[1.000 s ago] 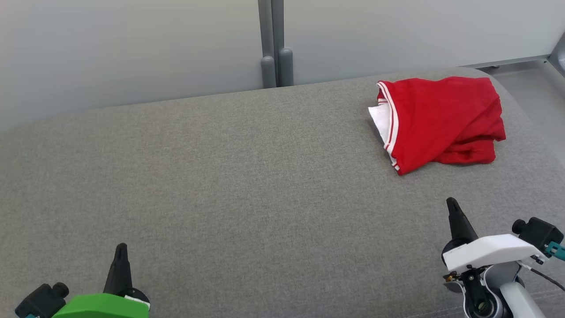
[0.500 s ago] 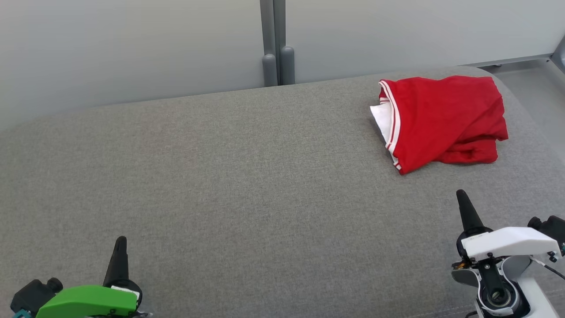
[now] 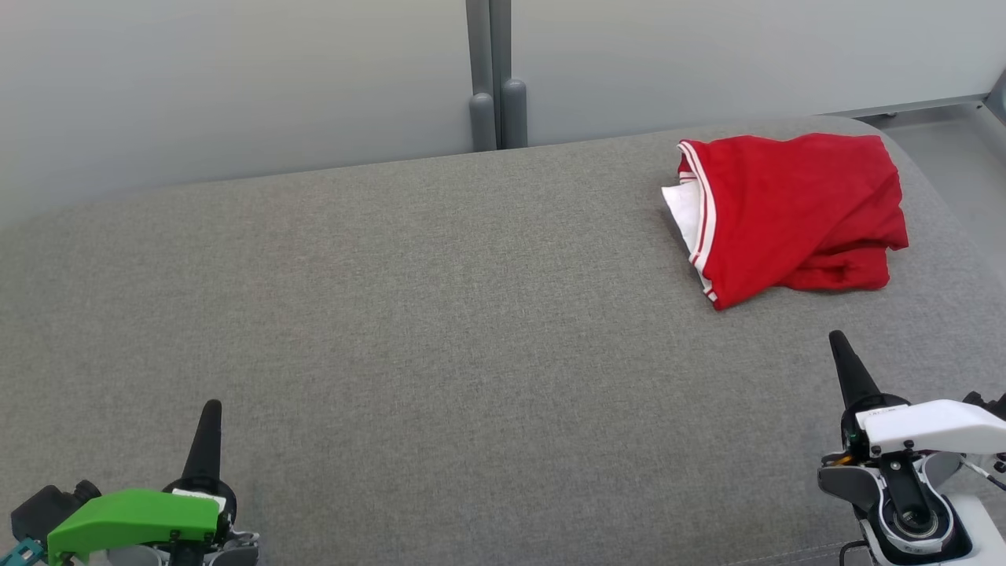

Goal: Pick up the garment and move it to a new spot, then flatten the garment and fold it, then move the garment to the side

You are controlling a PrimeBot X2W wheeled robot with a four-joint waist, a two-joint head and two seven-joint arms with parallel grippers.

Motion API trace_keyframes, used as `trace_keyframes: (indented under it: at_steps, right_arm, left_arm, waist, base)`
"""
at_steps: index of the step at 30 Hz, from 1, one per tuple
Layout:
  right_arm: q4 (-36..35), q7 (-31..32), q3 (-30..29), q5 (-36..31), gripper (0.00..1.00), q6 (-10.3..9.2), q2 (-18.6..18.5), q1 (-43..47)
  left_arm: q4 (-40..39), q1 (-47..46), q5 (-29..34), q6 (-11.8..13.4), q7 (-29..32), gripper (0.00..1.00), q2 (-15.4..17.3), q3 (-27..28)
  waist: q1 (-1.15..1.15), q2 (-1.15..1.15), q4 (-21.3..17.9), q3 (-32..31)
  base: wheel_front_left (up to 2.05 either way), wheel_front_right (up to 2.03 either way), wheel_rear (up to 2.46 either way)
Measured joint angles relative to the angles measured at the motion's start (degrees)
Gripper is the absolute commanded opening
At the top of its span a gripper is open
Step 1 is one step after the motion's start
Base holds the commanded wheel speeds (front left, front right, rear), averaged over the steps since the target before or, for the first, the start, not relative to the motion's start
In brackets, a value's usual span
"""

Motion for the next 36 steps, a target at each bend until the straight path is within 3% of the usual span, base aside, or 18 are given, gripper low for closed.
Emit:
trace_keyframes:
  at_steps: [26,36]
  right_arm:
    - [-0.33,4.25,-5.93,19.84,0.0,2.76,0.4,-2.15]
    - [-0.31,4.25,-6.11,20.35,0.0,2.77,0.41,-2.16]
  left_arm:
    - [2.15,-4.17,-17.71,-2.47,4.45,0.0,0.62,1.94]
    - [2.4,-4.31,-17.86,-2.78,4.45,0.0,0.65,2.02]
  waist:
    - [0.0,0.0,0.44,0.47]
    - [0.0,0.0,0.45,0.47]
  base:
    - [0.0,0.0,0.0]
    - [0.0,0.0,0.0]
